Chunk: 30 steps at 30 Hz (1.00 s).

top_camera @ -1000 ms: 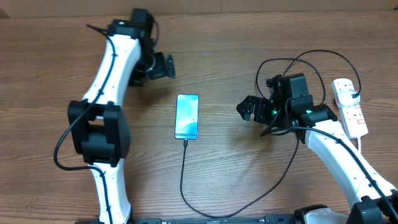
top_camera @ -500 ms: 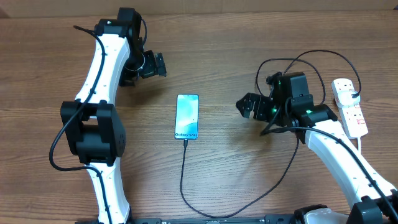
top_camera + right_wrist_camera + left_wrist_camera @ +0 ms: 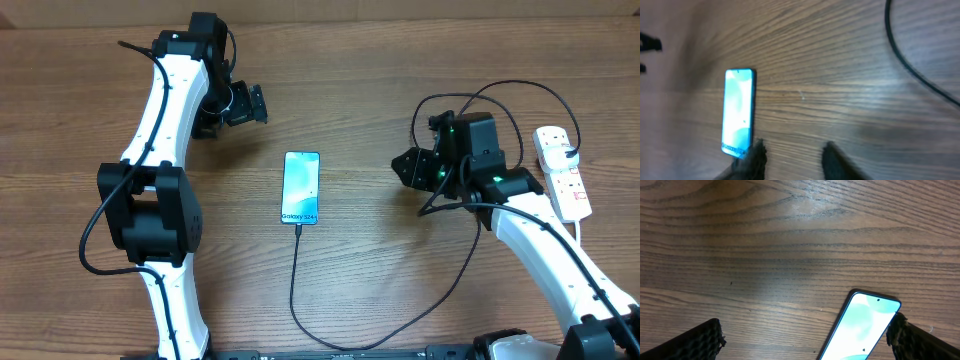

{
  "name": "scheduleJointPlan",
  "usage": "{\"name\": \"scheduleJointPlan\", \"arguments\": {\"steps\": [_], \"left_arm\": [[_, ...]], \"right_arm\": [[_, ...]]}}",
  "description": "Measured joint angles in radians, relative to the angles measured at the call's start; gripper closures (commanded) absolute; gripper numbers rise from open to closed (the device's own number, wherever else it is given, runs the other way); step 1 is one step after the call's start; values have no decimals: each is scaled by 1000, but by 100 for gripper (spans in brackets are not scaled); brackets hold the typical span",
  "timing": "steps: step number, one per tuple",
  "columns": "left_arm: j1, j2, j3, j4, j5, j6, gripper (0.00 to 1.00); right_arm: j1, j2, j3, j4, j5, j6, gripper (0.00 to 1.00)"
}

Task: Plug charger to phone and switch on socket
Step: 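Move the right gripper rightward toward the white power strip, then position the right gripper above the power strip's orange switch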

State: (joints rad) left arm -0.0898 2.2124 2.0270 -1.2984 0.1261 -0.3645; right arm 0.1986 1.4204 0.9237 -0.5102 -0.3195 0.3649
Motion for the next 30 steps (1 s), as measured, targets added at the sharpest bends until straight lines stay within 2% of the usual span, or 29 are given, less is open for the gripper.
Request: {"name": "scheduleJointPlan", "arguments": {"steps": [17, 21, 26, 30], "left_arm": [[0, 0, 0, 0, 0, 0, 0], [0, 0, 0, 0, 0, 0, 0], [0, 0, 0, 0, 0, 0, 1], [0, 0, 0, 0, 0, 0, 0]], "right_arm": [[-47, 0, 18, -64, -6, 1, 96], [-47, -17, 72, -135, -2, -6, 96], [-47, -118, 186, -228, 34, -14, 94], [-48, -198, 258, -301, 107, -19, 87]]}}
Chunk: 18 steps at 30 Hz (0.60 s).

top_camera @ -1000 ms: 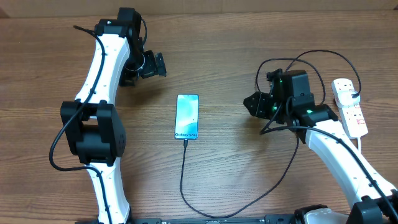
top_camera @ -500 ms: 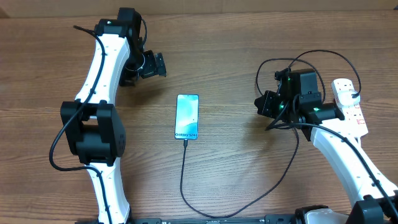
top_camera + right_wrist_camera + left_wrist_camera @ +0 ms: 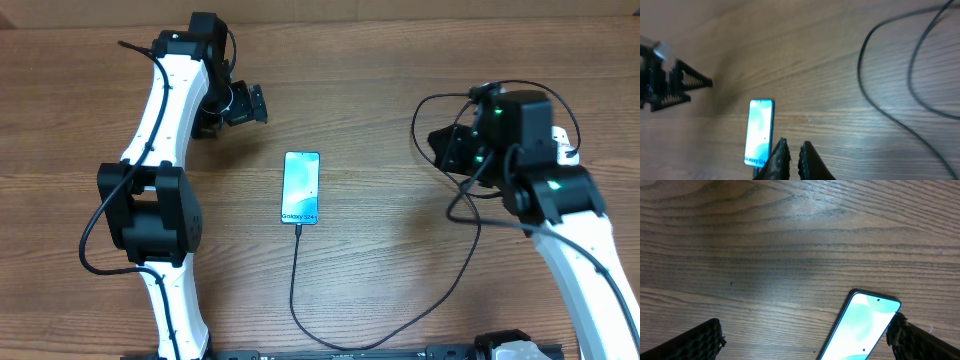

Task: Plug charger to phone and switch on socket
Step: 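Position the right gripper above the power strip's orange switch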

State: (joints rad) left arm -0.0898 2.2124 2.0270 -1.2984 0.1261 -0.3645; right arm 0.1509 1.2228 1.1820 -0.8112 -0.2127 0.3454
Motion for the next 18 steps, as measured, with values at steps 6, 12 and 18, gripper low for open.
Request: {"name": "scheduleJointPlan", "arguments": {"steps": [6, 12, 18], "left_arm": [[0, 0, 0, 0, 0, 0, 0], [0, 0, 0, 0, 0, 0, 1], [0, 0, 0, 0, 0, 0, 0]], "right_arm": [[-22, -28, 14, -68, 138, 27, 57], [-161, -27, 14, -79, 201, 68, 33], [-344, -24, 14, -79, 212, 105, 20]]}}
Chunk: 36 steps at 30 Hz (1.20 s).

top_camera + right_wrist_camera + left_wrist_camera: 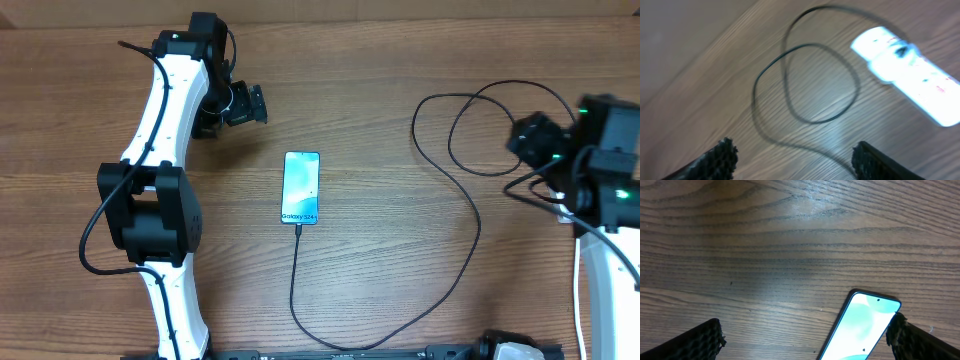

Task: Plug charger to phone and switch on socket
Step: 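Position the right gripper above the power strip's orange switch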

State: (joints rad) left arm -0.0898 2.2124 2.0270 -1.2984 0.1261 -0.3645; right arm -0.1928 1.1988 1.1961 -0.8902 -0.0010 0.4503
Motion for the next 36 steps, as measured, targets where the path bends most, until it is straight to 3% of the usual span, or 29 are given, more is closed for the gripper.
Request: {"name": "scheduleJointPlan", "arguments": {"steps": [4, 10, 19, 24, 36], "left_arm": [[0, 0, 0, 0, 0, 0, 0], [0, 0, 0, 0, 0, 0, 0], [0, 0, 0, 0, 0, 0, 1], [0, 0, 0, 0, 0, 0, 0], [0, 0, 0, 0, 0, 0, 0]], "right_arm": [[-108, 36, 0, -2, -26, 11, 11], [-250, 170, 19, -71, -60, 16, 5], [-447, 432, 338, -270, -77, 17, 2], [-491, 512, 425, -290, -78, 16, 1], [-535, 736, 427, -273, -55, -3, 2]]}}
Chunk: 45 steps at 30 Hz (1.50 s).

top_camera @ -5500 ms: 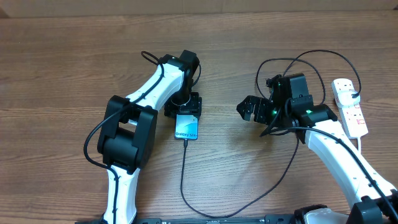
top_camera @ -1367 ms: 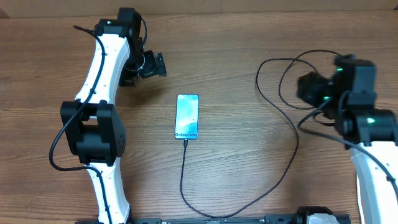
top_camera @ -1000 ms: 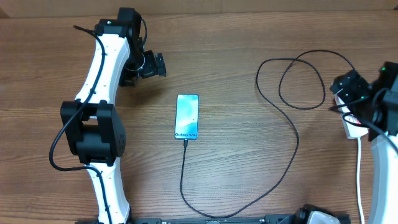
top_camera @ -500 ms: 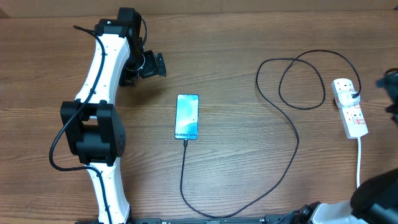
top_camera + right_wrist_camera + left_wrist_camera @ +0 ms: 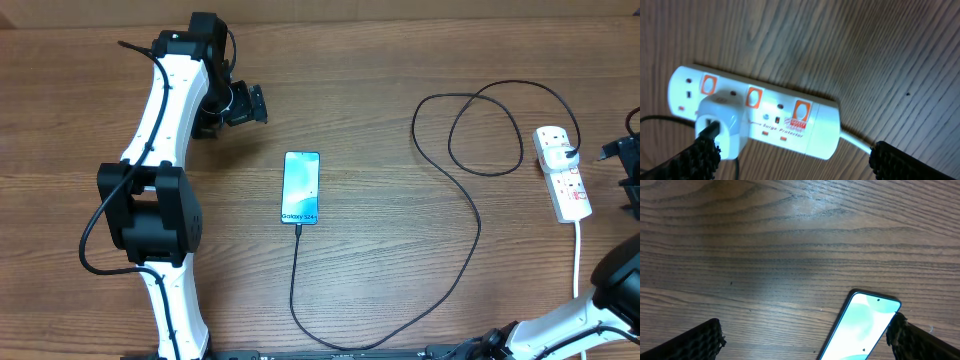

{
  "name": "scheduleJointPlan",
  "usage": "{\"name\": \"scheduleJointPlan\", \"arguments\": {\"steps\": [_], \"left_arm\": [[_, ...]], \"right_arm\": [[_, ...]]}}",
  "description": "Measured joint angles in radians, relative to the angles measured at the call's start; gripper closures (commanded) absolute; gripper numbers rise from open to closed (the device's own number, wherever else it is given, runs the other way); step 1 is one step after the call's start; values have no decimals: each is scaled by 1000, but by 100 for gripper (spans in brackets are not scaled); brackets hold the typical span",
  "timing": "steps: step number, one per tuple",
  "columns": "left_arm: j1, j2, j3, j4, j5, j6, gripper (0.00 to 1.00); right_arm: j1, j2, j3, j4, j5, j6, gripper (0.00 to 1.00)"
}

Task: Plug charger to phone and switch on socket
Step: 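Position the right gripper above the power strip's orange switch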

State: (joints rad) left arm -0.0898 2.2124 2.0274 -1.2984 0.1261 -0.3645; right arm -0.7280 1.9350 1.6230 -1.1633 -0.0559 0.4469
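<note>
The phone (image 5: 301, 187) lies screen-up and lit at mid-table, with the black charger cable (image 5: 294, 280) in its bottom port. The cable loops right and up to a white charger adapter (image 5: 722, 122) plugged into the white power strip (image 5: 790, 117), whose sockets have orange switches (image 5: 754, 96). My right gripper (image 5: 800, 162) hovers open over the strip, touching nothing; in the overhead view it sits at the right edge (image 5: 627, 166). My left gripper (image 5: 256, 104) is open above the table behind the phone (image 5: 865, 325), and empty.
The cable forms a wide loop (image 5: 485, 130) left of the power strip (image 5: 562, 172). The strip's white lead (image 5: 577, 255) runs toward the front edge. Bare wood tabletop (image 5: 400, 80) surrounds everything.
My right gripper has moved further right, from over the cable loop to the table's right edge. The power strip now fills its wrist view. The left arm, phone and cable are unchanged.
The cable was in the phone's port throughout. My right gripper stood right of the phone near mid-table, then further right with fingers close together, then open by the cable loop, and now open over the power strip. The left arm stayed still.
</note>
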Motion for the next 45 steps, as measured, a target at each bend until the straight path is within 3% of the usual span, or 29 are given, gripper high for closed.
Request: {"name": "scheduleJointPlan", "arguments": {"steps": [45], "left_arm": [[0, 0, 0, 0, 0, 0, 0]], "right_arm": [[-3, 73, -71, 130, 165, -3, 0]]}}
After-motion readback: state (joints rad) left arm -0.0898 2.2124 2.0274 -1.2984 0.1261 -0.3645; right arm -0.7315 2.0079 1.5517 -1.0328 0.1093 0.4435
